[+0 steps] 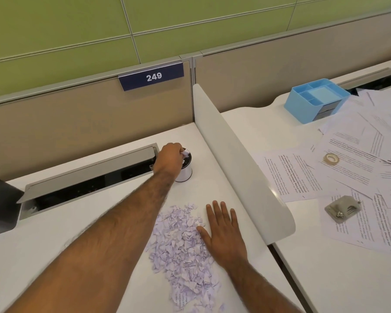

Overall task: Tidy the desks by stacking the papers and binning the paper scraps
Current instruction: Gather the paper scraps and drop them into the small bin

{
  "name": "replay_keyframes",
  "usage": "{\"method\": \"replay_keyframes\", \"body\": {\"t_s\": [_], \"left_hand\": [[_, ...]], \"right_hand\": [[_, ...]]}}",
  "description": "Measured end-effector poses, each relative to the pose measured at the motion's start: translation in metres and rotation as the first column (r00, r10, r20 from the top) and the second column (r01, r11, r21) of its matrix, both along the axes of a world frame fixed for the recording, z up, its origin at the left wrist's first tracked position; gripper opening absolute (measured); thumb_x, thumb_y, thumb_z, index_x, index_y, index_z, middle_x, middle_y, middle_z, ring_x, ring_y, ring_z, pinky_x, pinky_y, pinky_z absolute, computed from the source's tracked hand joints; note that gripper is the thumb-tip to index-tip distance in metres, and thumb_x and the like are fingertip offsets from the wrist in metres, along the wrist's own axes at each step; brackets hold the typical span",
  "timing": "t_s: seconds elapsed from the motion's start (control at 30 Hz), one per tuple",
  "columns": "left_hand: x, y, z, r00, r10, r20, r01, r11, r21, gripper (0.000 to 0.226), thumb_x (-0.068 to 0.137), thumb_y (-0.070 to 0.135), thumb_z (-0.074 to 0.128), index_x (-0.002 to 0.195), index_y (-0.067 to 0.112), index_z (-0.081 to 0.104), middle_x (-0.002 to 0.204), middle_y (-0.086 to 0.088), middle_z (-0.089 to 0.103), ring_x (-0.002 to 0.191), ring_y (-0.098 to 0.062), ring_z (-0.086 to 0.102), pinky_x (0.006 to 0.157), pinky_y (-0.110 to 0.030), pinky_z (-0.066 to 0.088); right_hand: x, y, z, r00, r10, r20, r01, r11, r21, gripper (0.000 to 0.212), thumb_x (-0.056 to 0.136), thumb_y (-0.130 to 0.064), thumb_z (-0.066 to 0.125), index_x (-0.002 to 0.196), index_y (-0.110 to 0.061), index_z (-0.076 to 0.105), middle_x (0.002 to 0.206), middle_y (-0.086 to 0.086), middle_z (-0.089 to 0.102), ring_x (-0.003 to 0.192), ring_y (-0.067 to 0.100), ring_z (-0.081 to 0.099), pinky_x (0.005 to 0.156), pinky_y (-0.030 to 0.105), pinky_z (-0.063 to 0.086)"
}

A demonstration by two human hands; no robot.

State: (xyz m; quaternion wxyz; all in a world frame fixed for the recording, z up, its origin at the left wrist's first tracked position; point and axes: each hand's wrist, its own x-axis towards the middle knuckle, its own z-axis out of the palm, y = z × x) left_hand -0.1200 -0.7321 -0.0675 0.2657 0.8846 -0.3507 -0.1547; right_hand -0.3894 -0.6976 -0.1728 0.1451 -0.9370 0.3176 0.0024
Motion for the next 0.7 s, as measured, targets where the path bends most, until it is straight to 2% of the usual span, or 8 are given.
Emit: {"method": "replay_keyframes", "body": {"t_s": [0.07, 0.13, 0.23, 0.37, 0.47, 0.57, 0.63, 0.7], "left_hand": [[0.000, -0.003, 0.003, 0.994, -0.077, 0.072, 0.068, 0.991, 0.118, 0.021, 0.095, 0.015, 0.060, 0.109, 0.009, 0.073, 0.112, -0.011, 0.071, 0.103, -0.031, 0.066, 0.092, -0.037, 0.053], [0.001, -0.004, 0.003, 0.986, -0.133, 0.100, 0.109, 0.970, 0.217, 0.023, 0.093, 0.014, 0.060, 0.111, 0.012, 0.074, 0.117, -0.010, 0.070, 0.107, -0.031, 0.065, 0.088, -0.032, 0.048], [-0.001, -0.006, 0.007, 0.967, -0.219, 0.134, 0.166, 0.931, 0.325, 0.023, 0.095, 0.012, 0.057, 0.110, 0.012, 0.074, 0.116, -0.010, 0.070, 0.107, -0.031, 0.065, 0.085, -0.032, 0.049], [-0.006, -0.006, 0.012, 0.916, -0.303, 0.262, 0.182, 0.897, 0.402, 0.022, 0.101, 0.020, 0.050, 0.109, 0.011, 0.069, 0.114, -0.012, 0.068, 0.102, -0.031, 0.063, 0.075, -0.034, 0.043], [-0.006, -0.002, 0.014, 0.903, -0.320, 0.286, 0.187, 0.893, 0.409, 0.024, 0.097, 0.014, 0.046, 0.108, 0.012, 0.067, 0.114, -0.011, 0.068, 0.097, -0.029, 0.060, 0.073, -0.036, 0.044], [-0.006, 0.005, 0.017, 0.907, -0.321, 0.272, 0.205, 0.901, 0.383, 0.032, 0.095, 0.007, 0.043, 0.113, 0.014, 0.068, 0.116, -0.010, 0.068, 0.103, -0.031, 0.060, 0.076, -0.039, 0.049], [-0.007, 0.013, 0.018, 0.910, -0.306, 0.279, 0.227, 0.932, 0.284, 0.035, 0.097, 0.006, 0.042, 0.114, 0.017, 0.070, 0.115, -0.010, 0.069, 0.104, -0.030, 0.060, 0.081, -0.042, 0.053], [-0.012, 0.033, 0.016, 0.924, -0.265, 0.276, 0.247, 0.964, 0.098, 0.035, 0.100, 0.006, 0.042, 0.120, 0.015, 0.070, 0.122, -0.009, 0.068, 0.112, -0.030, 0.059, 0.096, -0.044, 0.050]], "right_hand": [[0.000, 0.000, 0.000, 1.000, 0.000, -0.003, 0.000, 1.000, -0.001, 0.077, 0.100, -0.070, 0.005, 0.161, -0.023, -0.002, 0.169, 0.000, -0.009, 0.154, 0.019, -0.018, 0.124, 0.045, -0.005], [0.001, 0.000, -0.001, 1.000, -0.002, 0.002, 0.002, 1.000, -0.010, 0.077, 0.101, -0.069, 0.006, 0.162, -0.022, 0.001, 0.169, 0.001, -0.006, 0.155, 0.019, -0.015, 0.124, 0.045, -0.004], [0.000, 0.000, -0.001, 1.000, 0.001, -0.005, -0.001, 1.000, -0.010, 0.077, 0.101, -0.069, 0.006, 0.162, -0.021, 0.002, 0.169, 0.002, -0.004, 0.155, 0.020, -0.014, 0.124, 0.045, -0.003], [0.000, 0.000, -0.001, 1.000, -0.006, 0.009, 0.007, 1.000, -0.024, 0.077, 0.102, -0.068, 0.010, 0.162, -0.018, 0.011, 0.169, 0.004, 0.004, 0.156, 0.022, -0.006, 0.123, 0.045, 0.000], [0.000, 0.000, -0.001, 1.000, -0.007, 0.012, 0.007, 1.000, -0.023, 0.078, 0.102, -0.068, 0.010, 0.161, -0.018, 0.012, 0.169, 0.004, 0.004, 0.156, 0.022, -0.005, 0.123, 0.045, 0.000], [0.000, 0.000, -0.002, 1.000, -0.003, 0.001, 0.003, 1.000, -0.014, 0.079, 0.101, -0.068, 0.007, 0.162, -0.017, 0.009, 0.169, 0.004, 0.003, 0.156, 0.022, -0.007, 0.124, 0.046, -0.001], [0.000, -0.001, -0.002, 1.000, -0.006, -0.005, 0.006, 1.000, -0.014, 0.079, 0.101, -0.068, 0.006, 0.162, -0.017, 0.009, 0.169, 0.005, 0.003, 0.156, 0.022, -0.007, 0.124, 0.046, 0.001], [-0.001, -0.001, -0.002, 1.000, -0.004, -0.019, 0.004, 1.000, -0.005, 0.080, 0.101, -0.069, 0.005, 0.162, -0.018, 0.008, 0.170, 0.005, 0.003, 0.156, 0.022, -0.007, 0.124, 0.046, 0.000]]}}
